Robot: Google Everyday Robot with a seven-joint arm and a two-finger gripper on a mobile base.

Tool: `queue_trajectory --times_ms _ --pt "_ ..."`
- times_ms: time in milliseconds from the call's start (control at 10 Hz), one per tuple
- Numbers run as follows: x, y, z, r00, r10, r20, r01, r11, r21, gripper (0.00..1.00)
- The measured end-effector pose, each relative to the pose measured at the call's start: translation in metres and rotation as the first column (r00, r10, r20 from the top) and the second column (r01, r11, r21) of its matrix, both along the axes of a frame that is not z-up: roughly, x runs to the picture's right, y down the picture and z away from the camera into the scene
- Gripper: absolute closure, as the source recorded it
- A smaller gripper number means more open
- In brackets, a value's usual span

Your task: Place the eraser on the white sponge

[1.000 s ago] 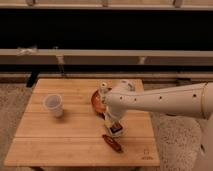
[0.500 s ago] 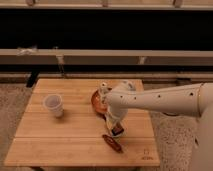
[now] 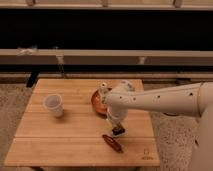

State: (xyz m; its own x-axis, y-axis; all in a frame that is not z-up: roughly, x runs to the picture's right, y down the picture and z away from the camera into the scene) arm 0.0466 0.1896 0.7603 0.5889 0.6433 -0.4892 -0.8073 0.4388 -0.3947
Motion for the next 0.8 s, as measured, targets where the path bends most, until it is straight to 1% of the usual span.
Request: queue_trajectory --times_ms 200,300,400,800 --pt "-0.0049 -0.0016 -0.0026 1.000 -0.028 -0.008 0.029 0.9993 0.026 0.20" --pt "-0.0077 -0.0029 -0.0039 0.999 -0.039 -0.003 0.039 0.9983 0.044 0.20" --pt "-0.0111 -0.0038 -0.0054 0.999 -0.043 0.004 0.042 0.9977 0.053 0.20" --pt "-0.0108 -0.0040 -0.0051 0.999 -0.044 0.004 0.043 0.9976 0.054 0.20"
